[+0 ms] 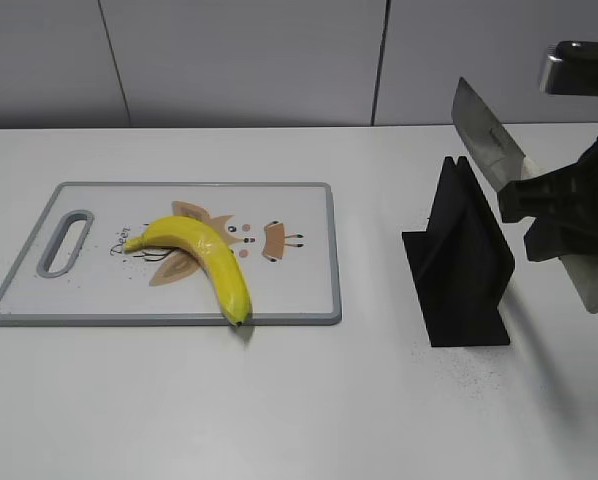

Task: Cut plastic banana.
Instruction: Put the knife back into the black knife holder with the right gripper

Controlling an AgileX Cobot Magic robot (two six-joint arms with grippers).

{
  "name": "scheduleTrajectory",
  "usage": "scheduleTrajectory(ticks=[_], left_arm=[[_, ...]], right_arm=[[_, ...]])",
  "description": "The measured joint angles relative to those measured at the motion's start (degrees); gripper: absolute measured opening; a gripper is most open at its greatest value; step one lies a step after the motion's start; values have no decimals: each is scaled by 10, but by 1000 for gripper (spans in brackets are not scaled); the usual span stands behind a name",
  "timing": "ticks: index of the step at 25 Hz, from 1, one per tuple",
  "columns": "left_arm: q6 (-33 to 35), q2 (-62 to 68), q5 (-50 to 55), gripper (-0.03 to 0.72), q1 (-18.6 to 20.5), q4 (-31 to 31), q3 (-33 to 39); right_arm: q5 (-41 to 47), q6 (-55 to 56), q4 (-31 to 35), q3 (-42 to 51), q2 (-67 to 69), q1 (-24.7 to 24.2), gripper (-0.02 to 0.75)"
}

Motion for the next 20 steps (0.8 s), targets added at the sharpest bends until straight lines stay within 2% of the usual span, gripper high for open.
scheduleTrajectory(ticks=[20], left_arm=[[0, 0, 0, 560, 0, 0, 0]], right_arm=[[-15, 0, 14, 30, 52, 1, 159]])
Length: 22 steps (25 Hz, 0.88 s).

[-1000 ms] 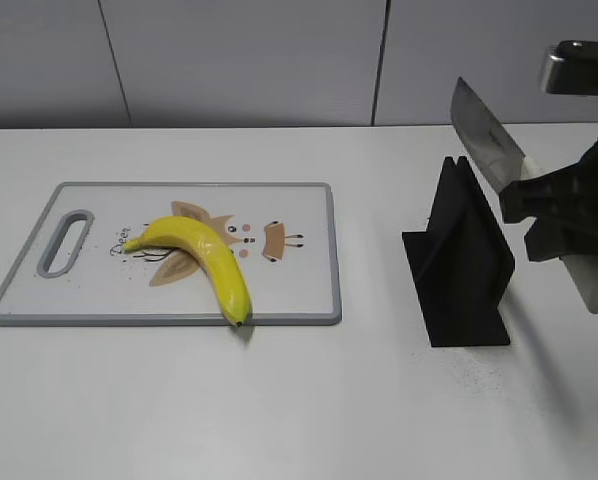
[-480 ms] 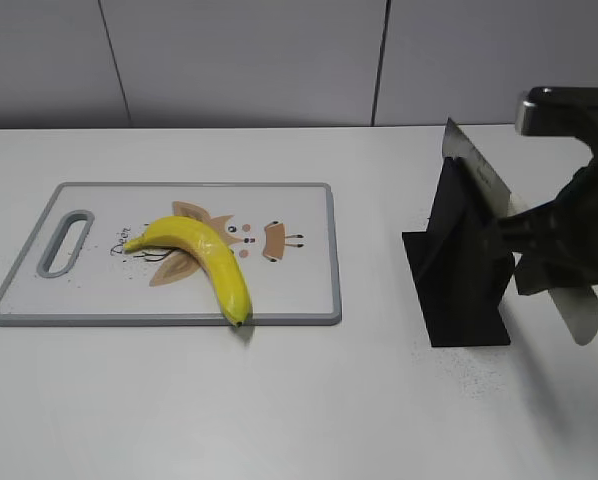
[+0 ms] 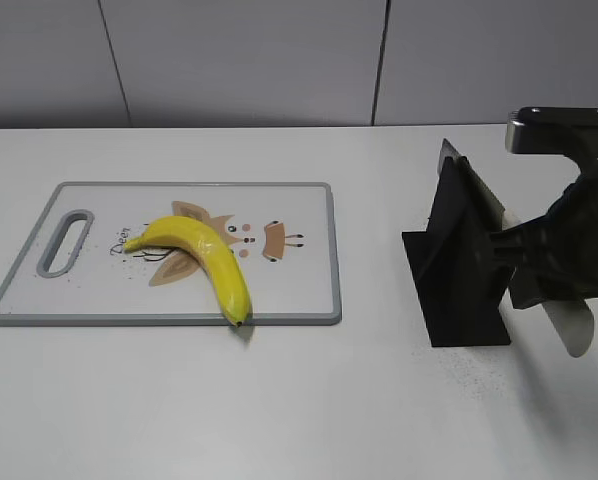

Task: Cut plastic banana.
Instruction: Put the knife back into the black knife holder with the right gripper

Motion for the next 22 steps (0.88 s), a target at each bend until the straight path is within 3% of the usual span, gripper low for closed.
scheduleTrajectory(ticks=[15, 17, 22], left_arm=[[0, 0, 0, 520, 0, 0, 0], [0, 0, 0, 520, 0, 0, 0], [0, 0, 0, 520, 0, 0, 0]], right_arm=[[-51, 4, 2, 1, 34, 0, 176], [-53, 4, 2, 1, 34, 0, 269], [-54, 3, 2, 1, 34, 0, 605]])
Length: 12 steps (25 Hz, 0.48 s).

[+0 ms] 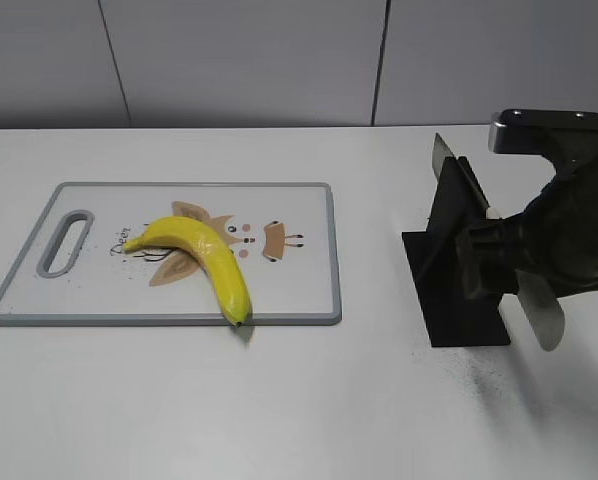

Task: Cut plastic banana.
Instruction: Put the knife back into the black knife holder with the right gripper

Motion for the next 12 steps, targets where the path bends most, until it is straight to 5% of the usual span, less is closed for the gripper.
scheduleTrajectory(ticks=[4, 12], left_arm=[[0, 0, 0, 520, 0, 0, 0], [0, 0, 0, 622, 0, 0, 0]], right_arm=[[2, -6, 0, -11, -5, 0, 666], [48, -85, -10, -102, -73, 0, 664]])
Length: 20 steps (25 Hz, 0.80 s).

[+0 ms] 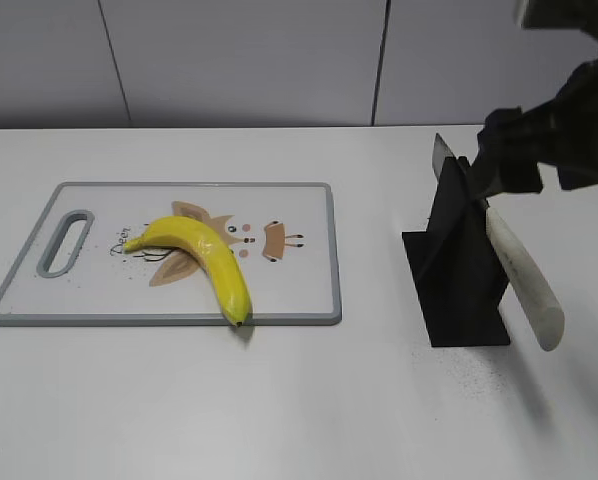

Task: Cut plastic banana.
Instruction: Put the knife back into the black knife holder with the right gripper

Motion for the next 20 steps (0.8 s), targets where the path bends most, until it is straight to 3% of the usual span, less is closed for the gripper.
scheduleTrajectory(ticks=[10, 20], left_arm=[[0, 0, 0, 614, 0, 0, 0], [0, 0, 0, 591, 0, 0, 0]], right_arm=[[88, -106, 5, 5, -166, 0, 642], [98, -171, 5, 208, -409, 0, 593]])
